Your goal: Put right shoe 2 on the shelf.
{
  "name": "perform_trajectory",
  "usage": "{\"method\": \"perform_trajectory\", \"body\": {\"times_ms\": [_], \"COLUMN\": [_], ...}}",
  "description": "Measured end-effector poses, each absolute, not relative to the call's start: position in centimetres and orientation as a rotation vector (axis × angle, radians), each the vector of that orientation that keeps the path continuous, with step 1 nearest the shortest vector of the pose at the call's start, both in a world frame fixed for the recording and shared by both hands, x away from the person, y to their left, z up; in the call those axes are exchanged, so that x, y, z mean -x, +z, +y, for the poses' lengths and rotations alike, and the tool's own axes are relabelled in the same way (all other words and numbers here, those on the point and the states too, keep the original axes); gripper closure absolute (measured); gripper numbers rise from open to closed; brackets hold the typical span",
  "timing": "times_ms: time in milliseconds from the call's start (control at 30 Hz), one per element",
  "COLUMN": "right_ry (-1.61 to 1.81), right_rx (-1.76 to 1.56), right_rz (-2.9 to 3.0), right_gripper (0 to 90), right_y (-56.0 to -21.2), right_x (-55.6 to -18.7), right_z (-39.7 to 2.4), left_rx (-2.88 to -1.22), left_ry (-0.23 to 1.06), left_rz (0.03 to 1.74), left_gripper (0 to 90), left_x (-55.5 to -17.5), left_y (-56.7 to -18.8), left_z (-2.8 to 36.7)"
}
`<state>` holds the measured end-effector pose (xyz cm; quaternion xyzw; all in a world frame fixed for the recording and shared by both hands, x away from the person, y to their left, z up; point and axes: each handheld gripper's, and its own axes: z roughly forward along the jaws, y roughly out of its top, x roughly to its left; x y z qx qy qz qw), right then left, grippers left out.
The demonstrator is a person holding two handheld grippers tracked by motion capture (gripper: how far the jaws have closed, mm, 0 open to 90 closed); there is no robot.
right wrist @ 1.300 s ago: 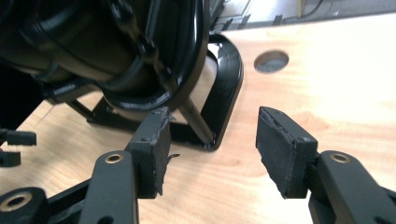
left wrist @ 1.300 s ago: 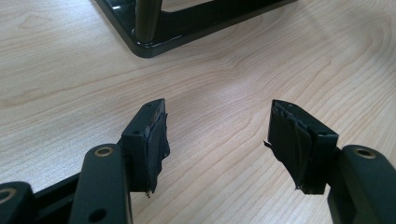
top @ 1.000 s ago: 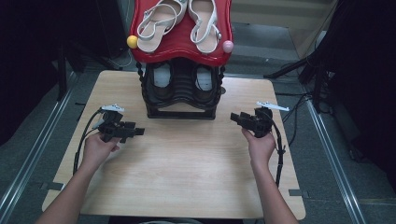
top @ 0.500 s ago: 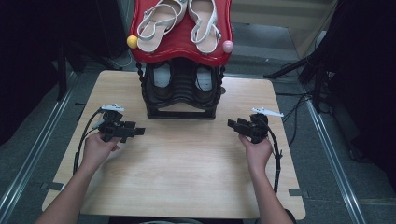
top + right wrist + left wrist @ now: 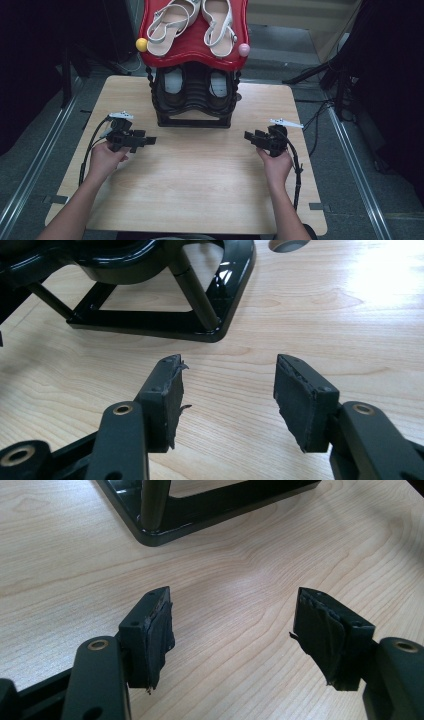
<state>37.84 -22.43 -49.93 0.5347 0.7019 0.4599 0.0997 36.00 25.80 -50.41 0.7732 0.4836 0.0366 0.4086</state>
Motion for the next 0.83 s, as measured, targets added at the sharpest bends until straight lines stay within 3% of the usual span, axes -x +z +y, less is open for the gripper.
{"method": "perform_trajectory", "body": {"times_ms": [667,833], "right_ry": [1.338,1.326], "right_rx": [-1.610,-1.596], "right_rz": [2.077,2.107], "right_gripper": [45.9,39.7], "right_y": [-50.4,-50.7], "right_x": [-38.1,-38.3], "right_z": [-22.9,-22.7], "left_rx": [-1.993,-2.007], "left_ry": [0.114,0.125], "left_rz": [1.212,1.198], "left_gripper": [28.5,27.3], "left_x": [-36.1,-36.1], "left_y": [-50.8,-51.1], "left_z": [25.3,24.7]}}
